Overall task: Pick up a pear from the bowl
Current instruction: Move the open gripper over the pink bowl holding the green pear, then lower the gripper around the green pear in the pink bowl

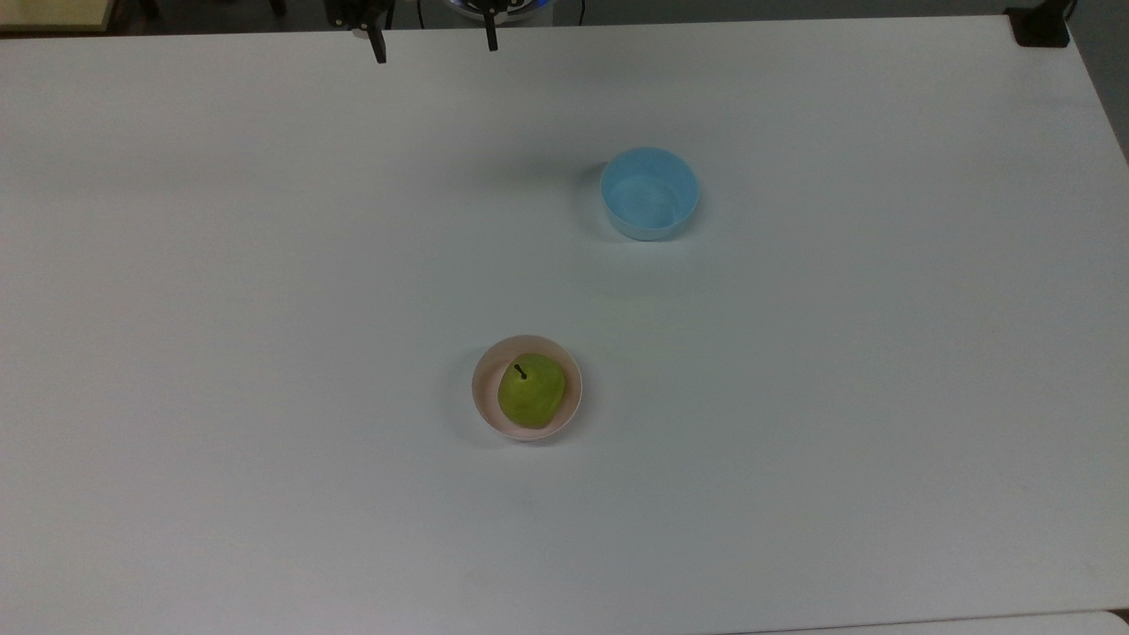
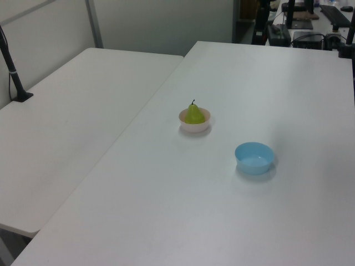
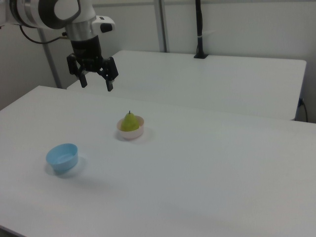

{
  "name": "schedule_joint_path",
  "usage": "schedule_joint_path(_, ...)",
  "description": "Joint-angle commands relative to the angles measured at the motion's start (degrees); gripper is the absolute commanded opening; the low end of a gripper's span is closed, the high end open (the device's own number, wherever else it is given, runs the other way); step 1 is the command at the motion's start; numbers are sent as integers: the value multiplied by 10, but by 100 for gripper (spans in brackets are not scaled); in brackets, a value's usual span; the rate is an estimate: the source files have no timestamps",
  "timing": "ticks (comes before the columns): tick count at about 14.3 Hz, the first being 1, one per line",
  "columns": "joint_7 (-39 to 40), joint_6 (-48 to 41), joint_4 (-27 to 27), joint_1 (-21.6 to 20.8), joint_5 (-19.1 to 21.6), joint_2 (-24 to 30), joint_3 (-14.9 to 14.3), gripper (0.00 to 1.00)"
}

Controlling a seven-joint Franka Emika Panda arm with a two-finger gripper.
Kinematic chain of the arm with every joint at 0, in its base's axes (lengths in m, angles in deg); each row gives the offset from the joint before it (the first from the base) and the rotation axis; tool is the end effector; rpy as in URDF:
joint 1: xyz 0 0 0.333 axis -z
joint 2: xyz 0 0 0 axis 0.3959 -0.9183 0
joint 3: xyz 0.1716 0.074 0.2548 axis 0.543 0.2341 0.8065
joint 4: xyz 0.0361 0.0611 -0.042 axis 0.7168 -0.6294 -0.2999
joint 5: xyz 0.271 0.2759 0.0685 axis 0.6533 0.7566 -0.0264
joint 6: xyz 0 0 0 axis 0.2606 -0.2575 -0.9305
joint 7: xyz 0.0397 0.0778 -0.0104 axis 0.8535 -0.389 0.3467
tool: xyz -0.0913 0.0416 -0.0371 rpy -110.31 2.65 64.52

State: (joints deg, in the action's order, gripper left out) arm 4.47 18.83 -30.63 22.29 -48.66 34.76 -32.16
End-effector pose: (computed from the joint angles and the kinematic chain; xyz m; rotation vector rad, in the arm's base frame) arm 0.5695 -0.0020 0.6171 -3.0951 -0.2200 -0.0780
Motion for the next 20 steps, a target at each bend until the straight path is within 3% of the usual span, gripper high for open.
schedule_joint_path(1, 17, 20, -10, 0, 12, -5, 0, 100)
schedule_joint_path(6, 20, 87, 26, 0, 13, -60, 0, 100)
schedule_joint_path(12, -13, 160, 99, -59, 7, -181, -10, 100)
schedule_joint_path(15, -48, 226, 104, -93, 5, -231, -26, 100)
schedule_joint_path(20, -51, 282, 104, -111, -7, -284, -32, 100)
